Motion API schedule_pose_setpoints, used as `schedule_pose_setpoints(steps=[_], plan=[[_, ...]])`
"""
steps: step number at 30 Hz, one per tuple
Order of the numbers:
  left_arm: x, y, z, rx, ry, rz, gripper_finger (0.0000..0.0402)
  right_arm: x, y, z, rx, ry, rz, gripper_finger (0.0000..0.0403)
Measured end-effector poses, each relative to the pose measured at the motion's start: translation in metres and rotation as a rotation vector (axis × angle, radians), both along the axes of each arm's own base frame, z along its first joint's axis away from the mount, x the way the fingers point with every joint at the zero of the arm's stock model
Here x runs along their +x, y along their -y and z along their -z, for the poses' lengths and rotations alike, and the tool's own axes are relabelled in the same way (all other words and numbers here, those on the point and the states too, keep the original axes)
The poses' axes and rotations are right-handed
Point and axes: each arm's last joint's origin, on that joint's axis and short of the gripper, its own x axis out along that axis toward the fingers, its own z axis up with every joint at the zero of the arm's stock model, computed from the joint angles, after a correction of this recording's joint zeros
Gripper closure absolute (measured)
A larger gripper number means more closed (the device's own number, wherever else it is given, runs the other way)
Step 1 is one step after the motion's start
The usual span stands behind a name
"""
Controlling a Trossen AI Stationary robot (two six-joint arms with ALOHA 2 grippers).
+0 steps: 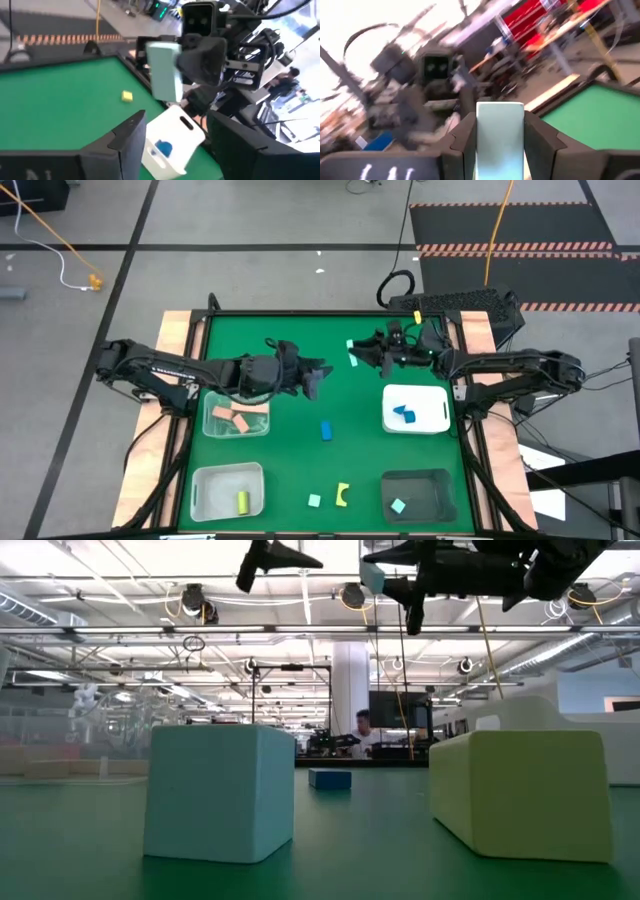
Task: Sort & place blocks by color
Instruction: Put the top right light blue block into the black bin
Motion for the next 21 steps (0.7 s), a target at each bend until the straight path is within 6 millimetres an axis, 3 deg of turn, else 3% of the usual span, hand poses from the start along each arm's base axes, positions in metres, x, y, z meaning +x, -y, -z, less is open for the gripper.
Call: schedule_pose_setpoints(steps=[4, 9, 16, 21], plan=[[0.006, 0.001, 0.007, 0.114, -0.041, -0.029, 0.0168, 0.005, -0.001, 0.0, 0.066, 0.014, 0.158, 0.0293], [0.013, 0.001, 0.015, 0.31, -0.136, -0.131, 0.016, 0.013, -0.006, -0.012, 0.06, 0.038, 0.231, 0.0293], [0.021, 0.002, 0.029, 0.447, -0.23, -0.145, 0.016, 0.033, -0.009, -0.03, 0.059, 0.066, 0.239, 0.0293], [0.025, 0.01, 0.027, 0.498, -0.204, -0.129, 0.016, 0.042, -0.012, -0.023, 0.062, 0.001, 0.223, 0.0293]])
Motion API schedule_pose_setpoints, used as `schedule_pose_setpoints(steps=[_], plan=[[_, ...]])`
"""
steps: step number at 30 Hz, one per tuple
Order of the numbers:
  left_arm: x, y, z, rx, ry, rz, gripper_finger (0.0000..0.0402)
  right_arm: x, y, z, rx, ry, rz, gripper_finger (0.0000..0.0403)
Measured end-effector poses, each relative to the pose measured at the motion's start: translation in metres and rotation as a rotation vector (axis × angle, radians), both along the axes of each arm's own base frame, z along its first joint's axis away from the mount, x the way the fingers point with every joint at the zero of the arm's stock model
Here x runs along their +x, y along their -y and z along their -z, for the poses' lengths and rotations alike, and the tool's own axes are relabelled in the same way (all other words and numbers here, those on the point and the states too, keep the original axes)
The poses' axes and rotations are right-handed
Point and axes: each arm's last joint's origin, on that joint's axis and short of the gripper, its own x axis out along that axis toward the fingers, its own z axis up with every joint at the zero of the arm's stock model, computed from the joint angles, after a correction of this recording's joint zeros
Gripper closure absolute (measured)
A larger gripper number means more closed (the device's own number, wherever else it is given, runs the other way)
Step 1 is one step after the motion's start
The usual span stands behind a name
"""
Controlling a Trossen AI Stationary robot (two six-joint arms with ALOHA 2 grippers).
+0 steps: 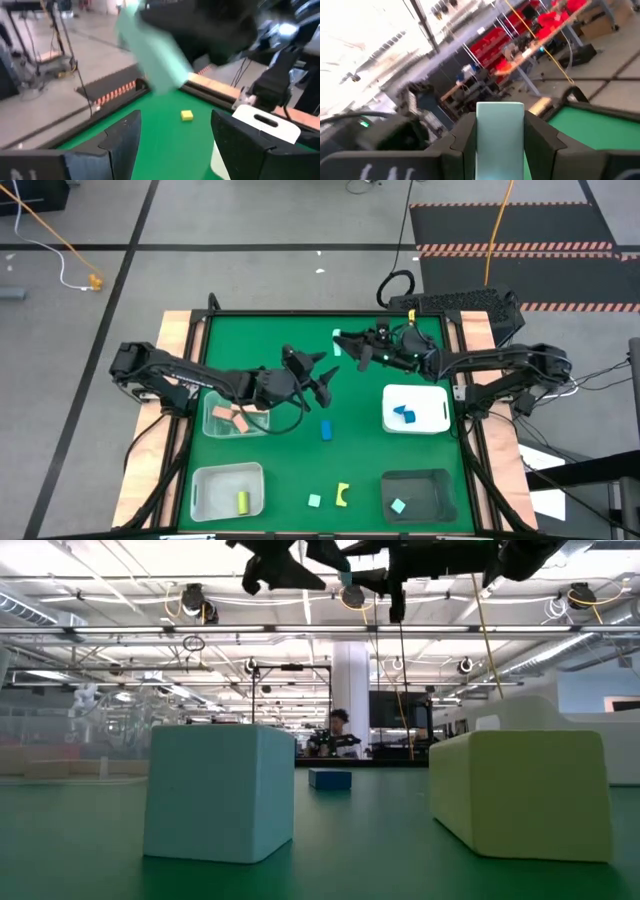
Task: Sort & place blocks by color
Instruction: Put the top right light blue block into the black bin
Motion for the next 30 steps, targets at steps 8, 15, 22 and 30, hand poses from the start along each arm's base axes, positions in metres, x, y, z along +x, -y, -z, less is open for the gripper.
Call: schedule_pose_setpoints(steps=[8, 15, 22, 30], plan=[[0.001, 0.004, -0.005, 0.141, -0.044, 0.029, 0.016, 0.004, -0.002, 0.003, 0.044, 0.027, -0.014, 0.0293], [0.001, 0.002, -0.005, 0.167, -0.059, 0.028, 0.016, 0.005, -0.009, 0.002, 0.013, 0.017, -0.082, 0.0293], [0.0, 0.015, -0.005, 0.167, -0.056, 0.064, 0.016, -0.003, -0.014, 0.01, 0.043, -0.157, -0.181, 0.0293], [-0.002, 0.013, 0.001, 0.183, -0.126, 0.019, 0.016, -0.024, -0.018, 0.019, 0.057, -0.409, -0.266, 0.0293]])
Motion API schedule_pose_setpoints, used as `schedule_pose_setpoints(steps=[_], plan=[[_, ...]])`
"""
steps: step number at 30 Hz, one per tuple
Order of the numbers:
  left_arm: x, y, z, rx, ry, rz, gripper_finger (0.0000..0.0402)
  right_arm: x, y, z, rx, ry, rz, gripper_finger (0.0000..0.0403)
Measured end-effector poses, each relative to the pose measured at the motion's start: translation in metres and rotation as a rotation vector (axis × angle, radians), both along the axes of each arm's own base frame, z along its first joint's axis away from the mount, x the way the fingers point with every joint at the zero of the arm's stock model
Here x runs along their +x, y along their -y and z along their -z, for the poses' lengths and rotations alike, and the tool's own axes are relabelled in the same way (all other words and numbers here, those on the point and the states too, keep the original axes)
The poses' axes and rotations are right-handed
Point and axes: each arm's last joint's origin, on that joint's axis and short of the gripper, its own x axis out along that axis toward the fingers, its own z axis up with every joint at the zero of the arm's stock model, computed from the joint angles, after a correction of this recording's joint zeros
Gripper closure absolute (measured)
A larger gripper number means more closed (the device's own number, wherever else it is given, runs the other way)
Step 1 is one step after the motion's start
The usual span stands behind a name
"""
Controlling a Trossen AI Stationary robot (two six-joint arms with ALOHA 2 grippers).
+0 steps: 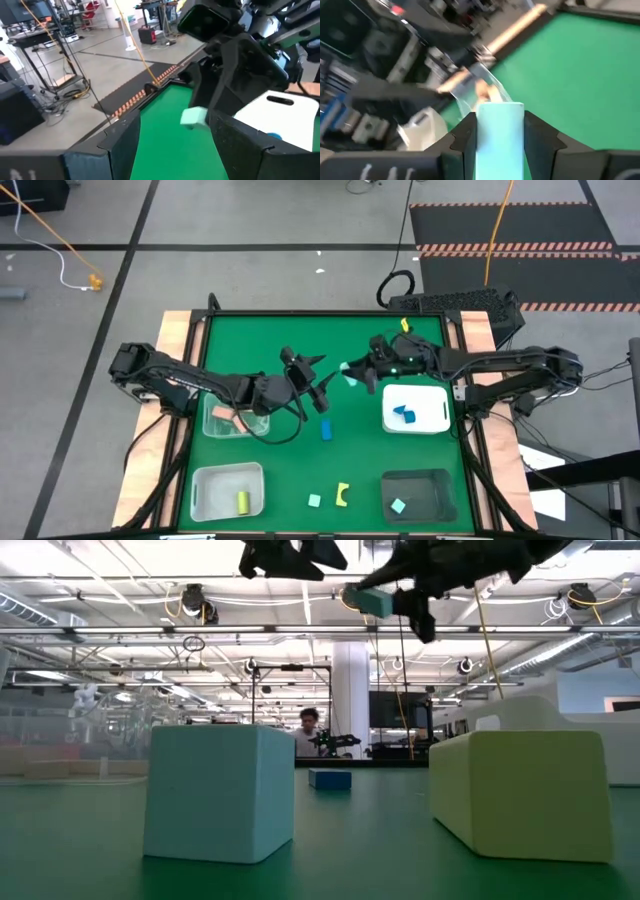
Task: Sort & place blocks by color
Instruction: Put the top right light blue block into the black bin
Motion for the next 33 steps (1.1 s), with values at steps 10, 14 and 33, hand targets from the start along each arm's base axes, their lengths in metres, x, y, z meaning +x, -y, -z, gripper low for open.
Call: schedule_pose_setpoints(steps=[10, 14, 33], plan=[[-0.002, -0.015, -0.002, -0.011, -0.007, -0.046, 0.016, -0.048, -0.029, 0.0, 0.08, -0.283, -0.12, 0.0293], [-0.006, -0.025, -0.002, -0.006, -0.048, -0.07, 0.016, -0.06, -0.056, -0.001, 0.237, -0.349, -0.27, 0.0293], [-0.034, -0.065, 0.016, -0.176, -0.278, -0.239, 0.016, -0.085, -0.179, 0.032, 0.768, -1.019, -0.766, 0.0293]])
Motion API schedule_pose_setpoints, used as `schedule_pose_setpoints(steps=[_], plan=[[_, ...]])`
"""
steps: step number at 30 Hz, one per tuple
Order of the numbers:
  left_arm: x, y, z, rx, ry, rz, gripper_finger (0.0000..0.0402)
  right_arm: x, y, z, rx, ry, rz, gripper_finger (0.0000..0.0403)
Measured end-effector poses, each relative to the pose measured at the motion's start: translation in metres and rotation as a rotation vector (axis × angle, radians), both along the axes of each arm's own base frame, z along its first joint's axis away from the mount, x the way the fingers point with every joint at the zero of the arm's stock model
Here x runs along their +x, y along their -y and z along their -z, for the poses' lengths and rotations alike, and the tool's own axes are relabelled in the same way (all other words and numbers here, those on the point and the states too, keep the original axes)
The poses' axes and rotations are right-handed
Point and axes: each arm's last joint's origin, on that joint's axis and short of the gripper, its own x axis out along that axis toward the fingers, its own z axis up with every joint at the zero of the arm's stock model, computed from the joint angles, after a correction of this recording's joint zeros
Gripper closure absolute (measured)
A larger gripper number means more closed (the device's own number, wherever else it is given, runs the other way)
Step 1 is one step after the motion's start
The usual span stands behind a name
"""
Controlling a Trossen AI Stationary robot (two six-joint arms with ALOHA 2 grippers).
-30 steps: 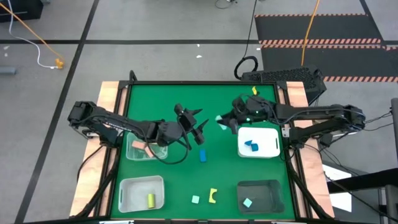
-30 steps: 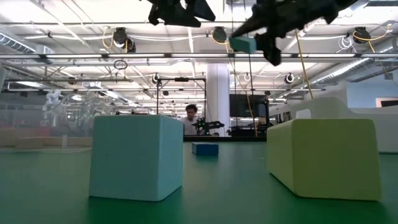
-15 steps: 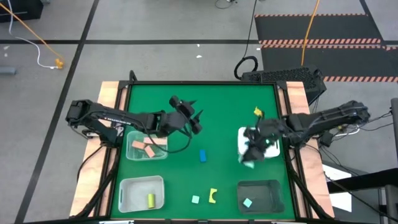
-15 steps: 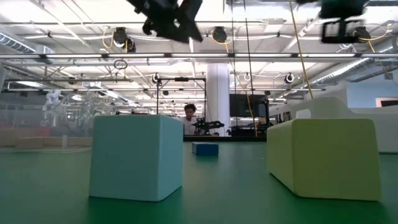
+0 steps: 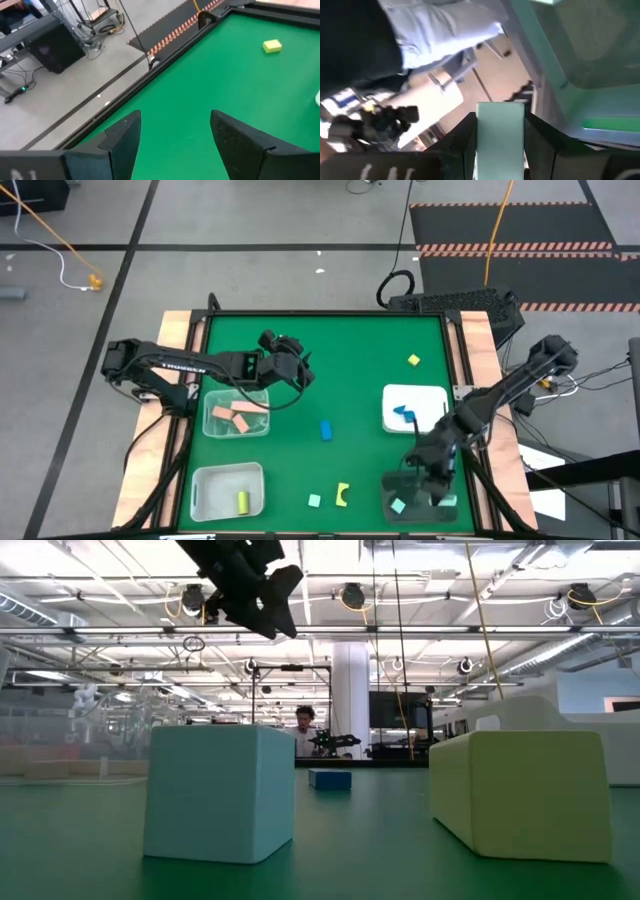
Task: Sort & place blocks by color
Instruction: Put the top right light blue block into the black bin, then put the blue block into the white bin
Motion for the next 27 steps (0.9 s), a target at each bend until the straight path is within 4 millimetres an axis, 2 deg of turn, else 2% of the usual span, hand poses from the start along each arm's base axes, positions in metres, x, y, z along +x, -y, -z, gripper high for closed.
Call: schedule_pose_setpoints(steps=[3, 7, 17, 24, 27], plan=[[0.0, 0.0, 0.0, -0.008, 0.013, -0.009, 0.016, 0.003, -0.005, 0.01, -0.052, -0.021, -0.002, 0.0289], [0.0, 0.0, 0.0, -0.028, 0.031, -0.023, 0.016, 0.007, -0.006, 0.018, -0.115, -0.039, 0.057, 0.0254], [0.0, 0.008, 0.002, -0.071, 0.041, 0.007, 0.016, 0.011, -0.006, 0.023, -0.175, -0.004, 0.097, 0.0204], [0.004, 0.026, 0.005, -0.237, -0.008, 0.305, 0.016, 0.014, 0.0, 0.014, -0.189, 0.138, 0.132, 0.0205], [0.004, 0.032, 0.006, -0.281, -0.004, 0.351, 0.016, 0.016, 0.007, 0.013, -0.229, 0.19, 0.135, 0.0211]])
